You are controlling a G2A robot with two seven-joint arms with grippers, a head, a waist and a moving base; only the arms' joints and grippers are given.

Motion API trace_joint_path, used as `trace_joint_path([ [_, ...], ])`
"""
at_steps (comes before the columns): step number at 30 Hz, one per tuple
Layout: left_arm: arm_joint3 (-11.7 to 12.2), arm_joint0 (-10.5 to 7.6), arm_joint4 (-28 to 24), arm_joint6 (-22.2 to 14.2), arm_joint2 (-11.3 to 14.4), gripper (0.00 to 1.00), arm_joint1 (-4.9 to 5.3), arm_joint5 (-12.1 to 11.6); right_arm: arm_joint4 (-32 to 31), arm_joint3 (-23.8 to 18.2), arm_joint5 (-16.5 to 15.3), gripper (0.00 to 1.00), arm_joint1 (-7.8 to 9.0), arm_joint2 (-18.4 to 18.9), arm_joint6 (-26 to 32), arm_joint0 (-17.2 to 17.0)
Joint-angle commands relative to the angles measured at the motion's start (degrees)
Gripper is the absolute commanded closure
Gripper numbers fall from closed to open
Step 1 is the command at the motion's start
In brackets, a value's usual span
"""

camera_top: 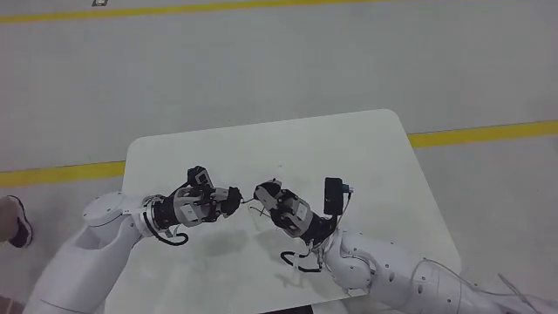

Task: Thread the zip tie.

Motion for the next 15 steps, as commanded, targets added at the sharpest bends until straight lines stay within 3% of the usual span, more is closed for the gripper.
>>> trace_joint_path([
  [1,0.0,0.0,0.0,0.0,0.0,1.0,0.0,0.0,0.0,-0.1,0.0,1.0,-0.25,0.7,0.1,-0.6],
  [15,0.0,0.0,0.0,0.0,0.0,1.0,0.0,0.0,-0.2,0.2,0.0,1.0,-2.36,2.1,3.8,-1.8],
])
